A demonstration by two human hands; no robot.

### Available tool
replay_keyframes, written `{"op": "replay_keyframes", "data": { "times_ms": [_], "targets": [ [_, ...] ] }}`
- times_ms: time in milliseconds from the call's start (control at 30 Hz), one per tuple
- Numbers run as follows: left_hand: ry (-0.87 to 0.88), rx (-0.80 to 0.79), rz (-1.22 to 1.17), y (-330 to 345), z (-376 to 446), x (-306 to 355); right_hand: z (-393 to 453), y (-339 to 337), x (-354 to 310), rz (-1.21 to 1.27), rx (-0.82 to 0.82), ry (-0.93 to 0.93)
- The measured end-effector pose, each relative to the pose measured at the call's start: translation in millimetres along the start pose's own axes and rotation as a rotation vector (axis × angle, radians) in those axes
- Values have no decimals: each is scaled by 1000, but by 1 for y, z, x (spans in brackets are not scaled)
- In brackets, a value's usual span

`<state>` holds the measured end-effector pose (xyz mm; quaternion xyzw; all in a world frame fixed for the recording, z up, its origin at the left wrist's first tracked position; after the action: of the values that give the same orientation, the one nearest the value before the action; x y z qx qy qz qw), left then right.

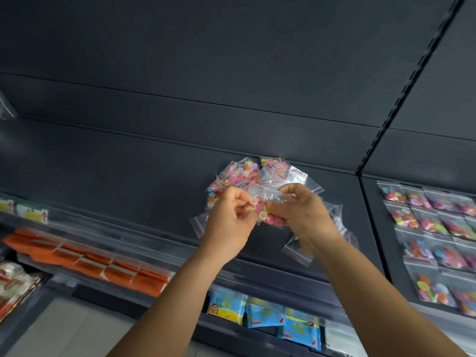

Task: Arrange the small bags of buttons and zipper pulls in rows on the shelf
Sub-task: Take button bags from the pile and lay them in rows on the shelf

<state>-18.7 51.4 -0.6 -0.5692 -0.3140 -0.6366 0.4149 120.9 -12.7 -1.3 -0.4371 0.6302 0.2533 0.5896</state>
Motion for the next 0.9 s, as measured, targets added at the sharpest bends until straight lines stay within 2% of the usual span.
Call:
{"op": "replay_keyframes", "data": {
  "times_ms": [67,167,367,567,633,767,900],
  "targets": [
    [-114,-24,-173,9,3,-5,-2,-9,-3,76,22,-12],
    [-187,-100,-225,33,9,-2,-8,-22,-7,145,31,-26],
    [-124,-239,-192,87,20,19,-16,-63,-10,317,22,-48],
    [-81,-295,-145,141,25,29,-12,-152,2,294,344,-46],
    [-71,-288,-157,162,27,34,-13,-174,5,263,310,-63],
    [-78,-262,-234,219,27,46,-17,-206,19,177,105,-50],
    [-113,-258,-259,286,21,50,-18,-268,35,206,144,-25]
  ]
}}
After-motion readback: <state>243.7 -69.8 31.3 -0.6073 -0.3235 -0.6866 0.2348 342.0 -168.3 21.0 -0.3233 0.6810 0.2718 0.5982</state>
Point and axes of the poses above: each hand's wrist, its own z-axis towards the middle knuckle, its own y-axis out of the palm, x = y × z, the point moved 8 cm from there along z, towards the middle knuckle, and after that the axes turned 12 degrees about -z, right-handed, at the moved point
